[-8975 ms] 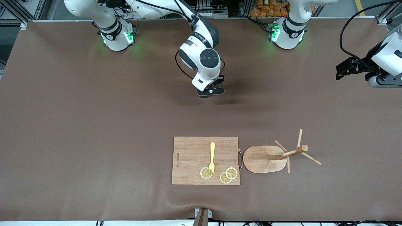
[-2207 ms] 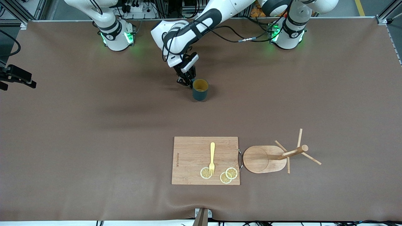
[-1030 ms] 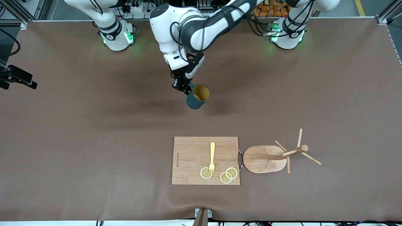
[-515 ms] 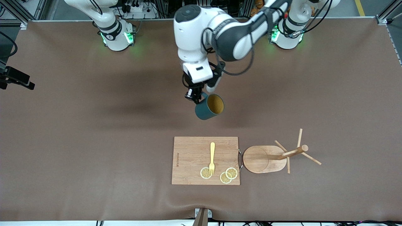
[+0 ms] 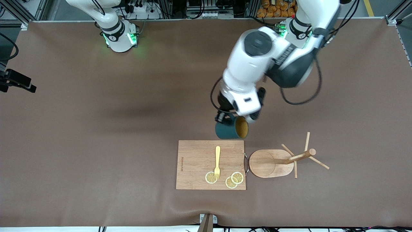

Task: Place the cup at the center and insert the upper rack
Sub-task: 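Carry the mug with the left gripper to the wooden mug tree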

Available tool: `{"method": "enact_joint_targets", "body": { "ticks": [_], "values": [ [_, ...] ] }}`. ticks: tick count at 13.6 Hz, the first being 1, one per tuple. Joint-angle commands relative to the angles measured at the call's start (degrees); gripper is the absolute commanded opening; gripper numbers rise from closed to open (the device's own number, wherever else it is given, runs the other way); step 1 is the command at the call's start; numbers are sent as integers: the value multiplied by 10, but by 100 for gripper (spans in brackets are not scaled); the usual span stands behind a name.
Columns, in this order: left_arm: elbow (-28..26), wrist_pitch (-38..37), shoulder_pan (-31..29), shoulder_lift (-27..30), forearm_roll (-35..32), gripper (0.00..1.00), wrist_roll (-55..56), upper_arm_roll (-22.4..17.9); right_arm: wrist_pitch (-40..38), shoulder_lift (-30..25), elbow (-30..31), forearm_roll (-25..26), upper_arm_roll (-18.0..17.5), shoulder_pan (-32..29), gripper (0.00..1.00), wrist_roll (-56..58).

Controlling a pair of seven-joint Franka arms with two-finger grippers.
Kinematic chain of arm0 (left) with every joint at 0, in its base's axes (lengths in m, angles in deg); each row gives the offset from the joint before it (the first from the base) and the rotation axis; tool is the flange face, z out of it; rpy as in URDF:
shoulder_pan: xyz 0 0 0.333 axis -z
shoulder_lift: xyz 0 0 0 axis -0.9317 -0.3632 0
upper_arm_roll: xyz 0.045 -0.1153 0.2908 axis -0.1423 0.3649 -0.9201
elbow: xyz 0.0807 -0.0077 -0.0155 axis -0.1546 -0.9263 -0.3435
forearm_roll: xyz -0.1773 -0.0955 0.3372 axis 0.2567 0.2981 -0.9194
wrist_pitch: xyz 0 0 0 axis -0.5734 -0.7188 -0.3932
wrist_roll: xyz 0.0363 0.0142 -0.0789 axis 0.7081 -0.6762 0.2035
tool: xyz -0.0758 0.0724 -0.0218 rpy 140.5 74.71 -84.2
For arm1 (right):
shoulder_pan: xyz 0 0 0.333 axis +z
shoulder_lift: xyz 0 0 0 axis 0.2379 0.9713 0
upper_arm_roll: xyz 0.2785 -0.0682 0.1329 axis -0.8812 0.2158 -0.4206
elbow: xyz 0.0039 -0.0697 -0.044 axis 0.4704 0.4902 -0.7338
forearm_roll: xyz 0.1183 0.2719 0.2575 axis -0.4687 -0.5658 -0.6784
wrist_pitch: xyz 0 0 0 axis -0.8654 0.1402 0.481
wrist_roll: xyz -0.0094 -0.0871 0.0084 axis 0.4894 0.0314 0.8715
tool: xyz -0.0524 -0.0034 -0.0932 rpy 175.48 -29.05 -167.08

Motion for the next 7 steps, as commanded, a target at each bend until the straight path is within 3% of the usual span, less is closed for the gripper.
{"method": "enact_joint_targets", "body": {
  "ticks": [1, 7],
  "values": [
    [-17, 7, -52, 16, 85, 0, -64, 4, -3, 3, -6, -8, -9, -12, 100, -9],
    [-18, 13, -153, 9, 253, 0, -193, 2, -4, 3, -7, -8, -10, -12, 100, -8]
  ]
}}
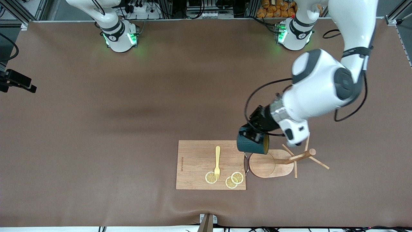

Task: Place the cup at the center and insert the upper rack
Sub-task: 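Carry the mug with the left gripper to the wooden mug tree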

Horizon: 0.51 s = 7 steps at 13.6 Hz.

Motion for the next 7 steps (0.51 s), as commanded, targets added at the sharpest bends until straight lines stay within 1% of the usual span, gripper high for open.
{"method": "enact_joint_targets", "body": {
  "ticks": [1, 4, 7],
  "values": [
    [-14, 15, -40, 7, 79, 0, -56, 4, -4, 1, -7, -8, -10, -10, 100, -7],
    [-15, 23, -77, -1, 158, 0, -100, 4, -4, 0, -7, -8, -11, -7, 100, -8],
    [-15, 48, -100, -11, 231, 0, -133, 2, -4, 1, -7, -8, -12, -6, 100, -8]
  ]
}}
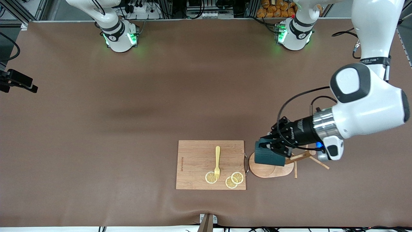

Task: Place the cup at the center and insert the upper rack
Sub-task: 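Carry the mug with the left gripper to the wooden mug tree, then hook the mug handle onto a peg of the mug tree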

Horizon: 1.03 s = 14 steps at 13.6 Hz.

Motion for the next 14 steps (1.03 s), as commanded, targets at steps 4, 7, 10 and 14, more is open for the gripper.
{"method": "enact_joint_targets", "body": {
  "ticks": [4, 7, 10, 14],
  "values": [
    [-9, 47, -27, -14, 121, 0, -39, 4, -4, 0, -7, -7, -7, -3, 100, -8],
    [-15, 74, -28, -18, 167, 0, -40, 3, -3, 0, -9, -6, -7, 4, 100, -8],
    [-20, 91, -41, -22, 210, 0, -44, 3, -3, 0, -10, -5, -8, 9, 100, -8],
    [-37, 93, -46, -25, 228, 0, -44, 3, -3, 0, -10, -6, -6, 8, 100, -9]
  ]
}}
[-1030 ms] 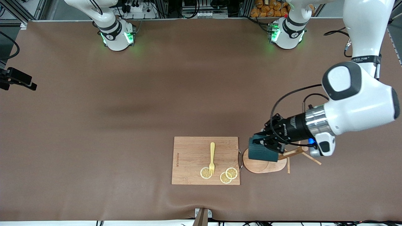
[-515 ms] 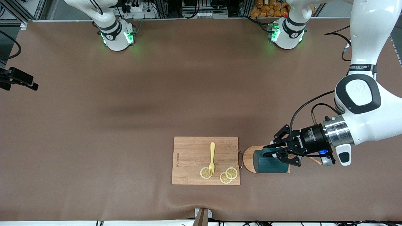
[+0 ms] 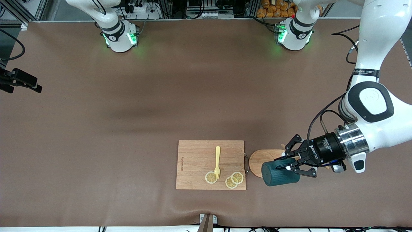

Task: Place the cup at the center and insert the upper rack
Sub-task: 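Hook the mug handle onto a peg of the mug tree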

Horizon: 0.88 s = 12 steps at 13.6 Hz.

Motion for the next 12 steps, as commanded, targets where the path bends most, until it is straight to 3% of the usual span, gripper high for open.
{"method": "enact_joint_targets", "body": {
  "ticks": [1, 6, 9, 12],
  "values": [
    [-24, 10, -8, 8, 20, 0, -13, 5, -3, 0, -6, -5, 2, 1, 100, -9],
    [-47, 9, -21, 13, 20, 0, -22, 5, 3, 1, -6, -6, -1, 8, 100, -23],
    [-66, 3, -41, 17, 21, 0, -35, 8, 7, 0, -4, -4, -33, -6, 100, -79],
    [-69, -19, -54, 16, 21, 0, -56, 10, 0, -3, 1, -4, -38, -8, 100, -82]
  ]
}}
